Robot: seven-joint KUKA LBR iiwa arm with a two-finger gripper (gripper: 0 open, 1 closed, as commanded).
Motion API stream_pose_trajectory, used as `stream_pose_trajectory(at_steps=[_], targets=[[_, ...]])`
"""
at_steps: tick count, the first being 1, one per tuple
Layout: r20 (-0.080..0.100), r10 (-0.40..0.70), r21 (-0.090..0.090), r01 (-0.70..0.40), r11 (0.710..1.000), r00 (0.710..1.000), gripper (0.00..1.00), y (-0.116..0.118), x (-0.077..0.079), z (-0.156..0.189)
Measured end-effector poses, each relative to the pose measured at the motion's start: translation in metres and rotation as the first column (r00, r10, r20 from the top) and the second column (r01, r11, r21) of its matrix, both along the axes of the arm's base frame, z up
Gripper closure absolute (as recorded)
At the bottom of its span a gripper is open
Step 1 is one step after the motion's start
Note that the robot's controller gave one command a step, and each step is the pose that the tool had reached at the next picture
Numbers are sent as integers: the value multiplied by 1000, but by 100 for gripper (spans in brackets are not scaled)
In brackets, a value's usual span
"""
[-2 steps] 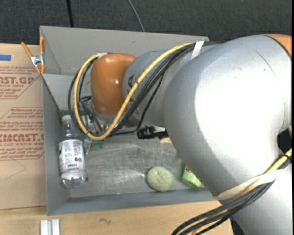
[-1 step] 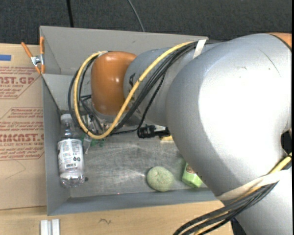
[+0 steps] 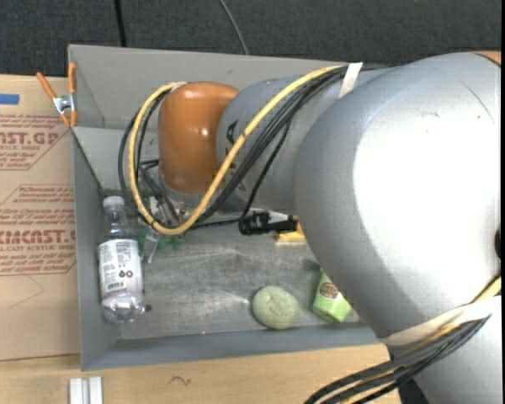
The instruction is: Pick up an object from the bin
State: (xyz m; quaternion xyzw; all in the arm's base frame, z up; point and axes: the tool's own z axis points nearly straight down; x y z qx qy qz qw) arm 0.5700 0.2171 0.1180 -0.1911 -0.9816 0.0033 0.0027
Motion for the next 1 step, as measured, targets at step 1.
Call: stream_pose_trajectory(at_steps=[1], targets=[[3, 1, 3, -1, 1000, 1000, 100, 1, 1, 22]])
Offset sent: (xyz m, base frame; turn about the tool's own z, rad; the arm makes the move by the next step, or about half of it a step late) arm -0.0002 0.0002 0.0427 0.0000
